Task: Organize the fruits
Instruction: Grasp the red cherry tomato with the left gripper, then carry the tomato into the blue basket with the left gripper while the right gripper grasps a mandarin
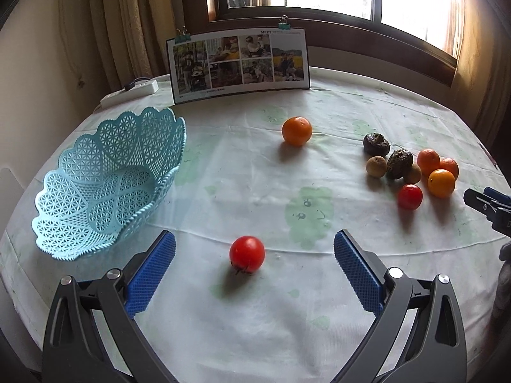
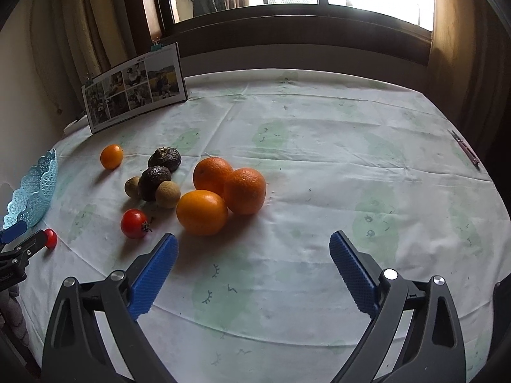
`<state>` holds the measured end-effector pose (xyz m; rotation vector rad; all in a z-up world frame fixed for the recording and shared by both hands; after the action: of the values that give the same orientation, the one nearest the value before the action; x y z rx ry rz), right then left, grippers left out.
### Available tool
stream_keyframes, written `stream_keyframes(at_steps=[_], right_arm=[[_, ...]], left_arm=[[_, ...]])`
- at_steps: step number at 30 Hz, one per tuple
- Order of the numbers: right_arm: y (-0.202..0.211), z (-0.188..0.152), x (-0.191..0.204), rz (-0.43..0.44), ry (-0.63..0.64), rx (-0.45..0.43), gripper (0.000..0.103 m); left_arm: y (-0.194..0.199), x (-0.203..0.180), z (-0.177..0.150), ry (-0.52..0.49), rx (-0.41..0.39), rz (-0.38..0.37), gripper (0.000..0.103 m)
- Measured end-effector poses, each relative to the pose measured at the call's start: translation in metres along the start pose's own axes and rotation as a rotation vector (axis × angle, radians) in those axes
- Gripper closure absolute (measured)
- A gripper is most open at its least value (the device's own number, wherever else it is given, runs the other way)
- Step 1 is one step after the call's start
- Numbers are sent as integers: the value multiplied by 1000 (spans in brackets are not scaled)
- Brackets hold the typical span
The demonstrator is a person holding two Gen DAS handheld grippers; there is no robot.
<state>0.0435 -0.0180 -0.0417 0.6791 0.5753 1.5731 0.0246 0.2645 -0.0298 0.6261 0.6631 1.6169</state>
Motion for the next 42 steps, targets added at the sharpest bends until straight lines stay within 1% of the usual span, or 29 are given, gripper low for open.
stream_keyframes(at_steps=[1,3,4,6,7,8,9,10,12,13,15,21,25,33,39,41,42], right_arm=[[0,0,1,2,0,-1,9],[1,-1,1,5,-2,-3,10],[1,0,1,5,-6,-3,10],[2,-1,1,7,-12,-4,11],[2,-1,1,7,-13,-5,12],[2,-1,2,8,-13,-4,12],[2,-1,3,10,-13,-2,15],[2,-2,4,14,-12,0,18],[2,-4,7,25,-12,8,22],[2,-5,9,30,-13,10,25],[1,-7,13,43,-12,15,28],[5,-8,28,80,0,13,36],[3,-8,38,104,13,20,43],[-20,-1,41,92,-15,55,46],[-39,6,45,58,-16,78,47],[-44,5,46,53,-16,87,53],[-45,5,46,44,-16,89,58]], left_arm=[[-1,1,-2,5,6,0,7],[-6,1,-5,12,24,-15,18],[-8,0,-7,16,31,-25,20],[-14,-1,-9,19,41,-38,31],[-17,-1,-10,23,50,-43,35],[-19,-1,-11,28,57,-50,44],[-21,-1,-13,39,67,-68,49],[-23,-2,-14,45,74,-79,52],[-27,-1,-17,54,88,-84,66],[-28,0,-17,57,89,-82,68],[-26,0,-16,61,82,-91,77],[-20,-7,-10,33,51,-103,77],[-12,-8,-2,28,21,-105,77],[-4,-4,8,23,-16,-93,77],[1,1,16,30,-38,-91,77],[2,2,18,30,-46,-92,77],[3,3,20,30,-48,-90,77]])
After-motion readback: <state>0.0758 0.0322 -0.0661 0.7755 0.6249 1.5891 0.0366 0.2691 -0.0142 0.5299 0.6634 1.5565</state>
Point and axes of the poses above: each gripper's, at about its wrist camera, not at the fingertips, and y roughly against the way its jaws point, x to its left, z to its top, the point moved 10 cm from there along -y, roughly the way its jaws point, and after that the axes turned 2 degrees about y, right-handed, at the moved point
